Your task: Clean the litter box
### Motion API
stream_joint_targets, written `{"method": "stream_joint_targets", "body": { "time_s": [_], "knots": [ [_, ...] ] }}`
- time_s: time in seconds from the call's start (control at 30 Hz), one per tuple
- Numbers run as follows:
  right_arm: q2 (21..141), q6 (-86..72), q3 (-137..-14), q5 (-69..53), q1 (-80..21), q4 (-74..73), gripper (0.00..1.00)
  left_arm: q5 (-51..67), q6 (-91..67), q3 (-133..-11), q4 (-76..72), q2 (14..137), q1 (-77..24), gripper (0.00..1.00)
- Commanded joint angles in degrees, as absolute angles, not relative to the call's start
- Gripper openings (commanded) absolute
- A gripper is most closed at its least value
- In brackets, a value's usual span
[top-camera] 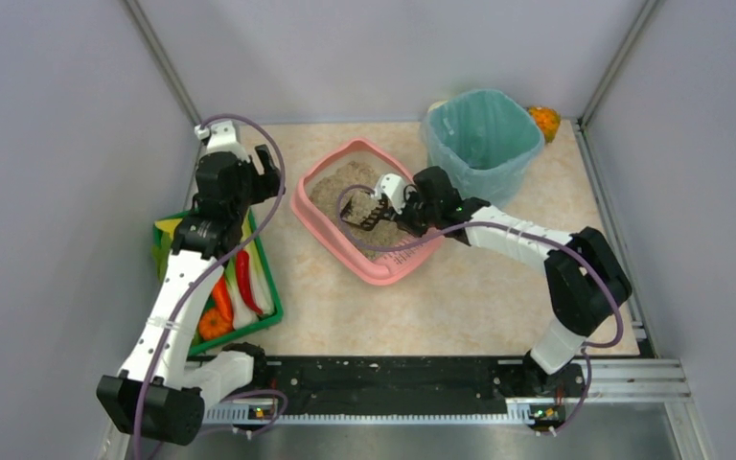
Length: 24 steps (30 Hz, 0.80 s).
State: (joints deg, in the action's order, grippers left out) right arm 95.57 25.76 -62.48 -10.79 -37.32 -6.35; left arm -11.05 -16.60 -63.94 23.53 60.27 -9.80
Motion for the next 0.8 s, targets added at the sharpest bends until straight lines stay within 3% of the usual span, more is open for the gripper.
{"method": "stream_joint_targets", "body": {
  "time_s": [0.0, 0.37, 0.77],
  "knots": [
    [93.55, 33.81, -70.30, -10.30, -37.54, -21.35, 0.00, -9.48, -17.05, -65.05, 20.49, 61.02, -9.84, 0.85],
    [104.99, 37.53, -82.93, -10.27, -40.89, -32.92, 0.00, -9.29, -16.32, -65.56, 21.17, 61.46, -9.84, 0.85],
    [116.24, 25.77, -86.57, -12.02, -41.57, -15.61, 0.00, -9.66, -15.80, -64.42, 21.27, 60.02, -9.84, 0.85]
  ]
}}
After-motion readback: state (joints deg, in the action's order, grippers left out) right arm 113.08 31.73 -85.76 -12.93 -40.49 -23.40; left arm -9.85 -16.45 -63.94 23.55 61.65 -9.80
